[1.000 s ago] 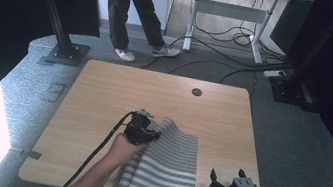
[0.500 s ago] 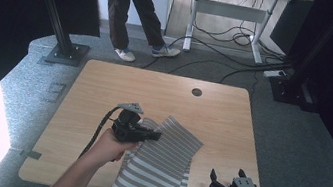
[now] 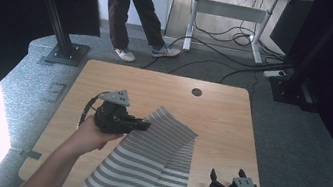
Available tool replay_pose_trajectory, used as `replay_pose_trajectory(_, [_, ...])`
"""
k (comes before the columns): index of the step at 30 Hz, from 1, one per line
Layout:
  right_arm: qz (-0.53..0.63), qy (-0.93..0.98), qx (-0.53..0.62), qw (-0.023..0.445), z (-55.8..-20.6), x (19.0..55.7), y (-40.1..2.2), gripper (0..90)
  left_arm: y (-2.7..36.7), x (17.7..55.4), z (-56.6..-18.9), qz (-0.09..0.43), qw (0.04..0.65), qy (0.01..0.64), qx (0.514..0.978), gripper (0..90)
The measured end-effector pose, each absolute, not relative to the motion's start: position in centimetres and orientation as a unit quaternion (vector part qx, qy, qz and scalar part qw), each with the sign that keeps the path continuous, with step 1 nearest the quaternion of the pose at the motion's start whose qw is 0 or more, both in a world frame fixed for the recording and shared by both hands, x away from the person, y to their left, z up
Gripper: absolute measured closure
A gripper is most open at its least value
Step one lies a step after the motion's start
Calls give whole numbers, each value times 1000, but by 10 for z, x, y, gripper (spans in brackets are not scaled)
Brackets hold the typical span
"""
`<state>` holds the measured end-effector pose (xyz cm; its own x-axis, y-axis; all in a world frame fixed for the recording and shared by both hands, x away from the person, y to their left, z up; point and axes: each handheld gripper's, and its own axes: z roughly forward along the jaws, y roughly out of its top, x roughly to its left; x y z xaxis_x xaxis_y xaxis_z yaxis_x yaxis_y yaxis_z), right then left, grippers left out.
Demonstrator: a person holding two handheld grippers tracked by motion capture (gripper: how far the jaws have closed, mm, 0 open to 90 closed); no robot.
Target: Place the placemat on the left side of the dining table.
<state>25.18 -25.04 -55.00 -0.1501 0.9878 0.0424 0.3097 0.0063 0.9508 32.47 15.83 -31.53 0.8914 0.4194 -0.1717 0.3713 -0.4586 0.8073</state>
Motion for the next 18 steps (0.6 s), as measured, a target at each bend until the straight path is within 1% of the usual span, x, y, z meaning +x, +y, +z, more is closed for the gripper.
replay_pose_trajectory(8, [456,604,537,372,-550,252,-250,0,199,307,-267,46,485,215,847,870])
replay_pose_trajectory(11, [456,605,536,372,-550,252,-250,0,209,301,-255,67,469,208,856,870])
replay_pose_trajectory(18, [456,604,537,372,-550,252,-250,0,229,295,-249,82,440,202,871,869])
